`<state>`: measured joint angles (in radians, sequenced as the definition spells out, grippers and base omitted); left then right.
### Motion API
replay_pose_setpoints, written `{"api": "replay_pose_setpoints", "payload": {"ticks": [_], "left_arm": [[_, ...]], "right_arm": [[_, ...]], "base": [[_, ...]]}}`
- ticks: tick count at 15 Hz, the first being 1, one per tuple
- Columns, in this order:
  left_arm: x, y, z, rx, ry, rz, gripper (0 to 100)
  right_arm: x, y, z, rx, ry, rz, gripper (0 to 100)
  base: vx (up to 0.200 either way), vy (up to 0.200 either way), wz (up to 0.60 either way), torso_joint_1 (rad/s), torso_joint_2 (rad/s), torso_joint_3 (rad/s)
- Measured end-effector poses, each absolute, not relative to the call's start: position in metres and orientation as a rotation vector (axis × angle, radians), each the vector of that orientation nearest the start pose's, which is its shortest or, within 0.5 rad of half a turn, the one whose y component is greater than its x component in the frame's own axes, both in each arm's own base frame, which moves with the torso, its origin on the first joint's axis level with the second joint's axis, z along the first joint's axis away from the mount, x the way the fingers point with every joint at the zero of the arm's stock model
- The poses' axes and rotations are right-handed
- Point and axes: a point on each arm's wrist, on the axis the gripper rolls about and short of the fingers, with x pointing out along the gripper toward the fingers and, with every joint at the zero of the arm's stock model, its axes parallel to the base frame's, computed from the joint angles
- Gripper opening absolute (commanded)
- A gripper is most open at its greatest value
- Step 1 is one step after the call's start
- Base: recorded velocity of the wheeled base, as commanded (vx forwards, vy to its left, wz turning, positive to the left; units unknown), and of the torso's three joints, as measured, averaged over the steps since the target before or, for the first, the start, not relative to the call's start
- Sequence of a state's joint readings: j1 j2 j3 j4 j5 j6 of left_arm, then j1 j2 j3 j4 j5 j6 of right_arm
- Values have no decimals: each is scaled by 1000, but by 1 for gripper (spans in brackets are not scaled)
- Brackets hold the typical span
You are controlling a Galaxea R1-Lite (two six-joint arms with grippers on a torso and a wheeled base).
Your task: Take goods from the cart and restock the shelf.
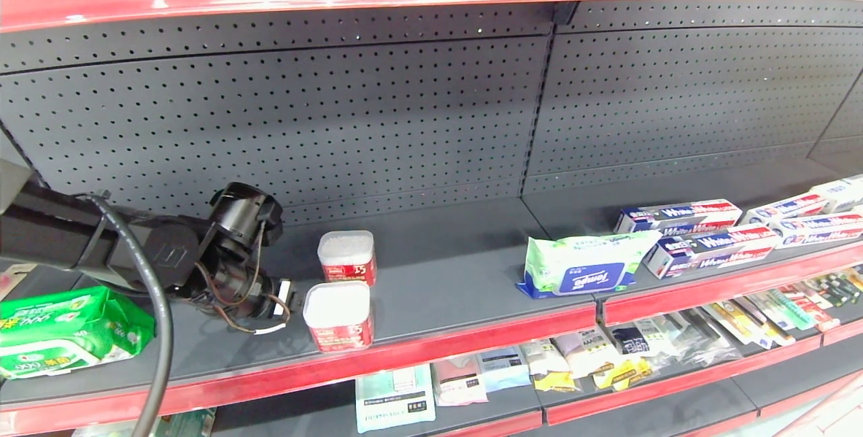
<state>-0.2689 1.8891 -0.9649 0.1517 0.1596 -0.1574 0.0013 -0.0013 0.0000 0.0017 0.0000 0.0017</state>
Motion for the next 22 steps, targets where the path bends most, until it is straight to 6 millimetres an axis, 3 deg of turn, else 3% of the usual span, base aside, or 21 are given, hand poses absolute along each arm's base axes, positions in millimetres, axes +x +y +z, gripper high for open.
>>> {"api": "replay_pose_setpoints", "payload": {"ticks": [7, 11, 14, 17, 19, 22], "left_arm": [[297, -72, 103, 89, 1048, 16, 100], [276, -50, 124, 68, 995, 67, 100], [232, -33, 146, 68, 928, 78, 100], [166, -19, 159, 66, 831, 72, 100], [117, -12, 158, 64, 737, 64, 100], [48, -3, 139, 54, 558, -16, 100]], "right_arm": [[-23, 0, 75, 2, 0, 1, 100], [-23, 0, 75, 2, 0, 1, 100], [-23, 0, 75, 2, 0, 1, 100], [-23, 0, 75, 2, 0, 1, 100], [-23, 0, 75, 1, 0, 1, 100], [-23, 0, 75, 2, 0, 2, 100]], "base": [[0, 0, 0, 0, 0, 0], [0, 0, 0, 0, 0, 0], [0, 0, 0, 0, 0, 0], [0, 0, 0, 0, 0, 0], [0, 0, 0, 0, 0, 0], [0, 0, 0, 0, 0, 0]]}}
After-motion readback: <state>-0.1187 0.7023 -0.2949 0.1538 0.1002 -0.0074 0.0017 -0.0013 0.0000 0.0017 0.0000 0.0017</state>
